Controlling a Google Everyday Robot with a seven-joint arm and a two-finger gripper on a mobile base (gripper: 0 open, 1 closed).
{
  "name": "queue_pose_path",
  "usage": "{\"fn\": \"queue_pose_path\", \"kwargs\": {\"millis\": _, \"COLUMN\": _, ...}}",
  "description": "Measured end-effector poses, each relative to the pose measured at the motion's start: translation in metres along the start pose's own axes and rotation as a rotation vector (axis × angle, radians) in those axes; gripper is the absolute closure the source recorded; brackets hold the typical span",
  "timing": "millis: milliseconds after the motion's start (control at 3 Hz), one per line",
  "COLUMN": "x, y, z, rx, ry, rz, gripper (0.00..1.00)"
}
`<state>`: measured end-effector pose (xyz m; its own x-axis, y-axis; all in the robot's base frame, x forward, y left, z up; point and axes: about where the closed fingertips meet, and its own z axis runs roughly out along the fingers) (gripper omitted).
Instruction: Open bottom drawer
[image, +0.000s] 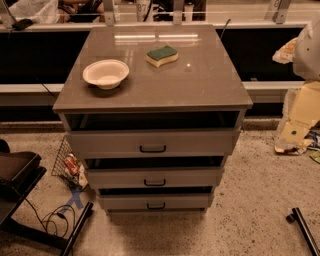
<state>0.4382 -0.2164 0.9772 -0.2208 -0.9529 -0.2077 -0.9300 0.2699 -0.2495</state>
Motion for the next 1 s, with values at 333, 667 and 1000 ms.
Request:
{"fn": "queue_pose_path", "kwargs": {"millis": 333, "x": 0.0, "y": 0.0, "z": 0.0, "rx": 0.0, "ry": 0.0, "rz": 0.0, "gripper": 0.0}}
{"fn": "queue_pose_path", "kwargs": {"millis": 667, "x": -0.006, "y": -0.009, "z": 0.013, "rx": 0.022, "ry": -0.03, "rz": 0.002, "gripper": 0.0}}
{"fn": "queue_pose_path", "kwargs": {"millis": 1000, "x": -0.01, "y": -0.01, "z": 0.052, "rx": 0.034, "ry": -0.083, "rz": -0.01, "gripper": 0.0}}
